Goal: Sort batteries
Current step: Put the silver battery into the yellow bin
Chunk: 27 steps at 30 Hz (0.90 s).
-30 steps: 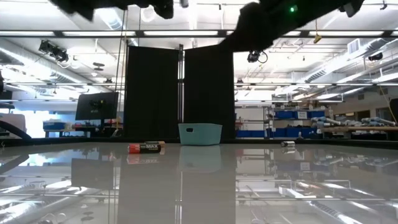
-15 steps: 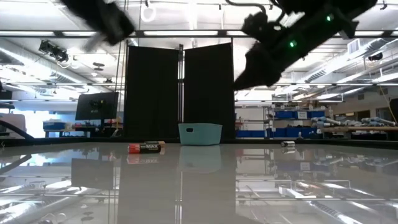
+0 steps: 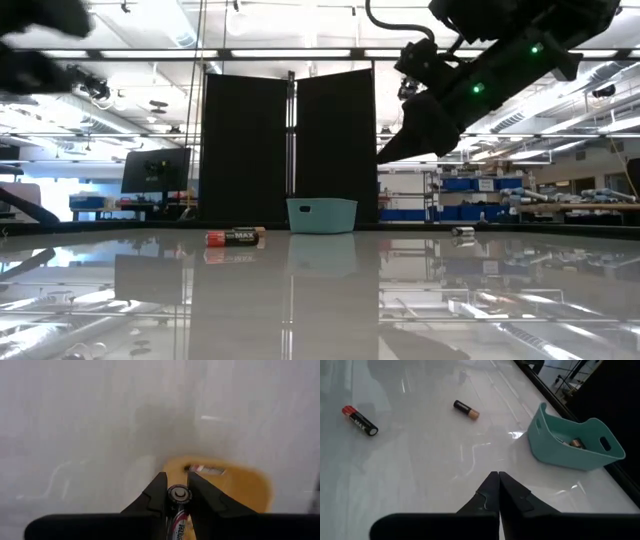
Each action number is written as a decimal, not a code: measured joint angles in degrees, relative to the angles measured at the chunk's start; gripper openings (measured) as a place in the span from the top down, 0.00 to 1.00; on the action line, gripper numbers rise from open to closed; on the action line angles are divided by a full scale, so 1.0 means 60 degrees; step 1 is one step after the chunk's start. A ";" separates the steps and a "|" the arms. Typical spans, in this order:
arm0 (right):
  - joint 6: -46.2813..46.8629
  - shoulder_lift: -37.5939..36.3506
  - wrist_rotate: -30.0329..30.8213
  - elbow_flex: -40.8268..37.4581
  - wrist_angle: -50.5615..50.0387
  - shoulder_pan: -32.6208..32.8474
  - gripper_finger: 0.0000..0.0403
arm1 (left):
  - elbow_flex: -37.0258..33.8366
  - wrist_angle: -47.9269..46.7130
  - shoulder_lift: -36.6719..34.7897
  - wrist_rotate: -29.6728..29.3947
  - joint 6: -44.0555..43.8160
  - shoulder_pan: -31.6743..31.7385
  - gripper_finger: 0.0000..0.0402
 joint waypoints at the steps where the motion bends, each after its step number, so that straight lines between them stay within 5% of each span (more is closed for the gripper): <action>1: -0.0004 0.0000 0.0000 0.0000 0.0003 0.0000 0.98 | -0.0205 0.0014 0.0000 -0.0033 -0.0184 -0.0200 0.86; 15: 0.0000 0.0000 -0.0016 0.0000 0.0090 0.0000 0.98 | -0.2604 0.2596 0.0000 0.0827 -0.2290 -0.1672 0.86; 27: -0.0007 0.0000 -0.0018 0.0004 0.0122 0.0000 0.97 | -0.2975 0.2894 -0.0007 0.0533 -0.2495 -0.1755 0.85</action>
